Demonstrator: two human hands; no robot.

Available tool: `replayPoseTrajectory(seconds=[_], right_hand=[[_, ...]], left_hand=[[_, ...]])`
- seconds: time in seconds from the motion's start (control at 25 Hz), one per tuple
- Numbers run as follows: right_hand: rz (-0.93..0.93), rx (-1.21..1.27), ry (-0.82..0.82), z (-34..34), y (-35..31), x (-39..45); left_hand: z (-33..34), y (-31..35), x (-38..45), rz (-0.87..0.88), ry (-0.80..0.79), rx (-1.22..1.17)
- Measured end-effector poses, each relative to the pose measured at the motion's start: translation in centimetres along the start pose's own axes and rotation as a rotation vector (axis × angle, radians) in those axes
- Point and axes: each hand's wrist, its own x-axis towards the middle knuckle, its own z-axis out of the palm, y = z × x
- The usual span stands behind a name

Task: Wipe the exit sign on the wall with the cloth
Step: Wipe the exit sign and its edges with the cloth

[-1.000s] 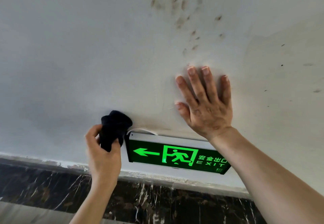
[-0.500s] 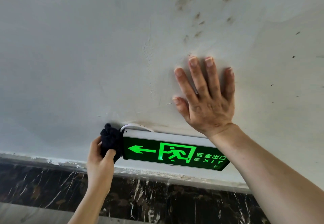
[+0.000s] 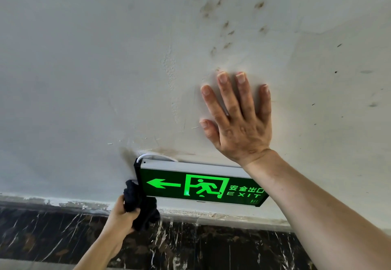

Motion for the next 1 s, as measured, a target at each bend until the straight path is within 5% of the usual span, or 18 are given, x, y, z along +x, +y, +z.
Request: replayPoseTrajectory(seconds=[0.28,0.56,0.68,0.84,1.0], right_hand=[[-0.004,0.043,-0.117,-1.3,0.2,0.5],[0.059,0.222,-0.383,-5.4,0.0,1.6],[0.157,0.348,-0.436,-8.6,-0.6,1.9],[0.253,0.794,-0.836,-12.9,-2.0,-0.3],[0.726,1.284,-1.217,-16.2,-1.0,-1.8]], left_hand=[[0.3,-0.6,-6.3,-0.193,-0.174,-0.481],[1.1,4.5,-15.2,-0.002,-0.305,-0.452],[1.9,7.7,-18.9,-0.059,-0.351,-0.527],[3.6,7.9,-19.2,0.032,-0.459,-0.434],[4.4,9.4,-20.9,0.062,-0.472,-0.295]])
